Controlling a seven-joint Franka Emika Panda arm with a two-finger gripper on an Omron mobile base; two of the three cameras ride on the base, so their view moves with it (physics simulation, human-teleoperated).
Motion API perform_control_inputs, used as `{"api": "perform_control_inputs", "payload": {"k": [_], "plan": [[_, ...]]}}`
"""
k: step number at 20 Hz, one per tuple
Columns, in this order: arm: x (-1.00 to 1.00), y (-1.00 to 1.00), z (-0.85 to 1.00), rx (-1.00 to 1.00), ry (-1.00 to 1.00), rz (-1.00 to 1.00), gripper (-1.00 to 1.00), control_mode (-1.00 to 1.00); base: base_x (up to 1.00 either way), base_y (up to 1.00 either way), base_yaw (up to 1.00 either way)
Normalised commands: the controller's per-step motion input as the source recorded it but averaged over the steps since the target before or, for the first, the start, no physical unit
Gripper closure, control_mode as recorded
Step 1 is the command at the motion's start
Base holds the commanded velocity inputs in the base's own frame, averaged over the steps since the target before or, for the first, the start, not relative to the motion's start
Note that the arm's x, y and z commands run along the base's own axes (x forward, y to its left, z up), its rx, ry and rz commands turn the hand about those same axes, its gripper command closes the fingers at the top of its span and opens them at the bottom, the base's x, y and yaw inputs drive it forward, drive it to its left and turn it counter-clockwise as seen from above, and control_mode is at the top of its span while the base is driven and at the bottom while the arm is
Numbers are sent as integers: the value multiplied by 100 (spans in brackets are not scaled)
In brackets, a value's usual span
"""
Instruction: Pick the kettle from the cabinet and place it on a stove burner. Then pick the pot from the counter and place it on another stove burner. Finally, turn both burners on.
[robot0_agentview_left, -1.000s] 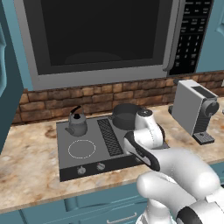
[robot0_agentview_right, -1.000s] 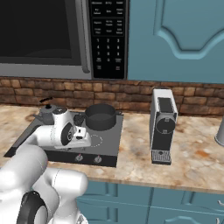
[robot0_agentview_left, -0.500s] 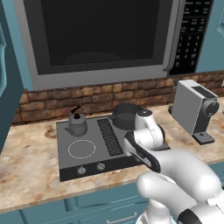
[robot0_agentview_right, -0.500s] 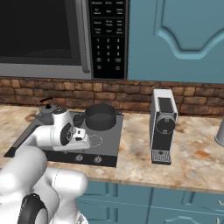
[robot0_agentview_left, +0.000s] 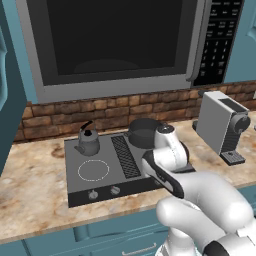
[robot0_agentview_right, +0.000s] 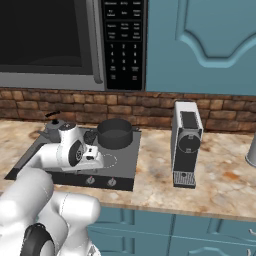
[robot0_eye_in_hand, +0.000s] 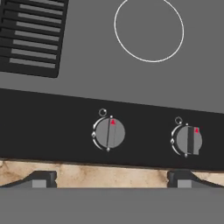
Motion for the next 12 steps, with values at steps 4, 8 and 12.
{"api": "perform_control_inputs", "payload": {"k": [4, 8, 12], "plan": [[0, -14, -38, 0, -10, 0, -100, -100, 0, 0, 0], [-16, -3, -46, 0, -6, 0, -100, -100, 0, 0, 0], [-27, 0, -54, 0, -1, 0, -100, -100, 0, 0, 0]]}}
